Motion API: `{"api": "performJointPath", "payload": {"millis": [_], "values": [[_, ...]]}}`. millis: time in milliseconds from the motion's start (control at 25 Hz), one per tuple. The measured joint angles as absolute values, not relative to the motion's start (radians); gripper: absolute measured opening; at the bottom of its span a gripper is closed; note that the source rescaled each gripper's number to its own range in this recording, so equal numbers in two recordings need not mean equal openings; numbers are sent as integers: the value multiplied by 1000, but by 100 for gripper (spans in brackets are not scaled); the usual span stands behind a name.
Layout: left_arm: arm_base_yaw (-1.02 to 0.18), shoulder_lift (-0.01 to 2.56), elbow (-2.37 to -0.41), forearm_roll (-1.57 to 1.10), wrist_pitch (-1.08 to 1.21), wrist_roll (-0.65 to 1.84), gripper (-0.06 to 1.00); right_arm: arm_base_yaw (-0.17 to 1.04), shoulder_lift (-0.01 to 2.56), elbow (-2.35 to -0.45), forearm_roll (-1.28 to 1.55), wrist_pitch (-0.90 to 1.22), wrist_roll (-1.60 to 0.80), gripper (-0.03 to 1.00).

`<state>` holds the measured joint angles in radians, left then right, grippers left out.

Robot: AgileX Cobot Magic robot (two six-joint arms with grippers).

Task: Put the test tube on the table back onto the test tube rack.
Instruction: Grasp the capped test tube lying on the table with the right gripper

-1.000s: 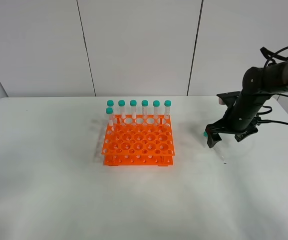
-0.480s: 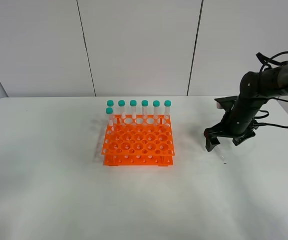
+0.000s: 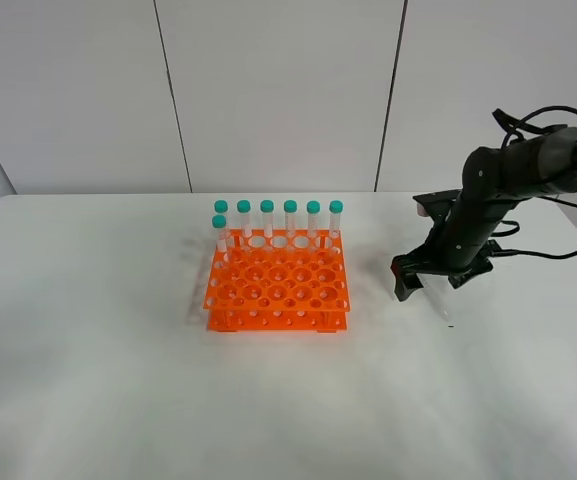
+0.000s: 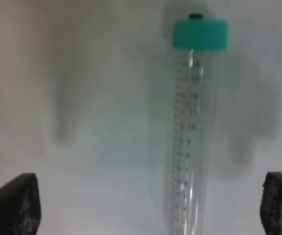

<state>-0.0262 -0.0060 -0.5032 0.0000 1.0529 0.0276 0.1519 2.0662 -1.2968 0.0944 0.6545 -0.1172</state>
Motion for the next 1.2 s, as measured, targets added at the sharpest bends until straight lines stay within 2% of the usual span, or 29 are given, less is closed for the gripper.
{"api": "performJointPath", "payload": {"millis": [1000,1040,1200], "values": [[-26,-6,-503,0,1053,28,88,117,2116,-1295,94,655,-122,99],[-26,-6,-503,0,1053,28,88,117,2116,-1295,94,655,-122,97],[-26,-6,-503,0,1053,28,88,117,2118,-1295,94,663,-122,48]]}}
